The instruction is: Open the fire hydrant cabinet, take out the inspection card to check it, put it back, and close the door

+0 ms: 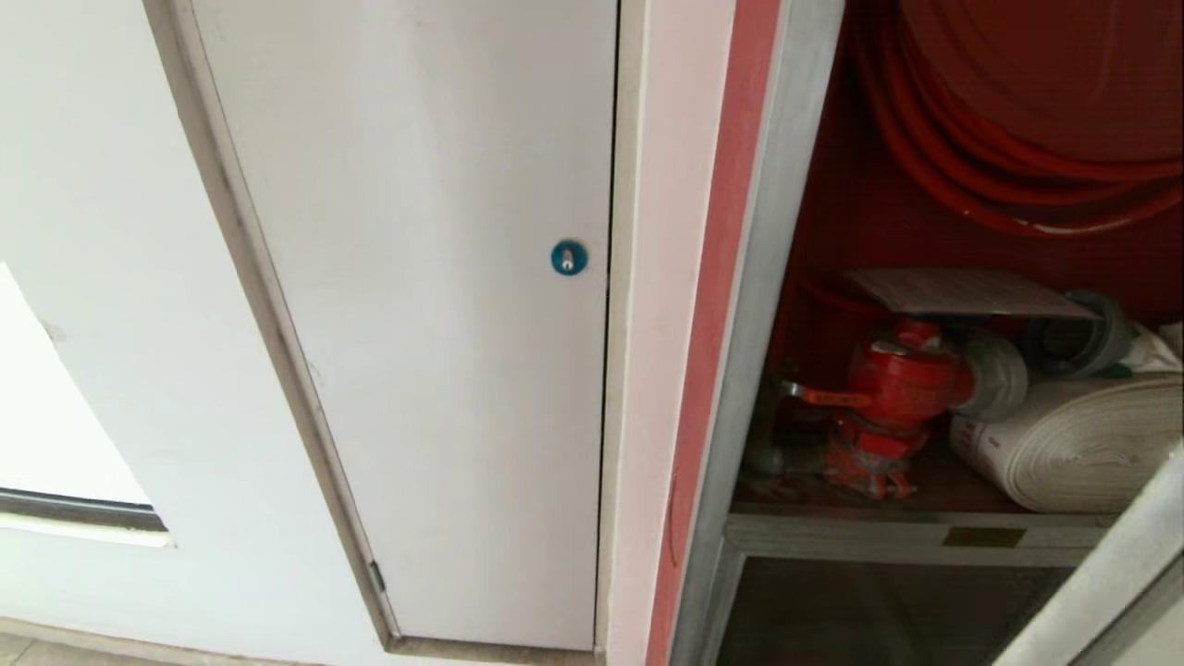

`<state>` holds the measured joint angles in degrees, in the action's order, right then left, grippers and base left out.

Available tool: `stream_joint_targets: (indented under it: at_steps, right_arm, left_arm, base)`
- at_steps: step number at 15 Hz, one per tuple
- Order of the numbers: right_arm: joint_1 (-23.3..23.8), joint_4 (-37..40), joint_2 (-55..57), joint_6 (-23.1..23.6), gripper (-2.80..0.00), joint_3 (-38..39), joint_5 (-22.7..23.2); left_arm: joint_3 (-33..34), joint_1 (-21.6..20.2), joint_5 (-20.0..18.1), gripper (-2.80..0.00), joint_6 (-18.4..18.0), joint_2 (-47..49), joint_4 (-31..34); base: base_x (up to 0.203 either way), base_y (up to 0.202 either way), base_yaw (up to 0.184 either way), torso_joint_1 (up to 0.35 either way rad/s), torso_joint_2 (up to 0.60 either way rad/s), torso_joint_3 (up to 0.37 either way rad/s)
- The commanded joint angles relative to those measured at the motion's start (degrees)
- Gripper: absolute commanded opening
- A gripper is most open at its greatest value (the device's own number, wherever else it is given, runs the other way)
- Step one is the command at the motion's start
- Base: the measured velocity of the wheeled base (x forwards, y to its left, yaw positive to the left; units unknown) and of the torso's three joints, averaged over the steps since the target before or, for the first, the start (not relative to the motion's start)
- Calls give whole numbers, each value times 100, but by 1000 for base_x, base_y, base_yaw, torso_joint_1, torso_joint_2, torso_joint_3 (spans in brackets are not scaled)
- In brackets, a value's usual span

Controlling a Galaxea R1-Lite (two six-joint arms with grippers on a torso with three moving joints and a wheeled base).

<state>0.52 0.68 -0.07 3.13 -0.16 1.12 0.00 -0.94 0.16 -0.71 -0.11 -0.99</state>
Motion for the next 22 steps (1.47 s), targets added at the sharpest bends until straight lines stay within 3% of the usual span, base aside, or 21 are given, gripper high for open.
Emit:
stream_joint_targets:
  at_steps: [1, 22]
  right_arm:
    - [0, 2, -1, 3, -280, -2, 2]
    - [0, 2, -1, 3, -280, 6, 2]
  left_arm:
    - [35, -3, 2, -280, 0, 11, -3]
    - [35, -3, 2, -280, 9, 11, -7]
  base:
    - [-196, 0, -1, 3, 3, 2]
    - [-196, 0, 1, 3, 2, 3]
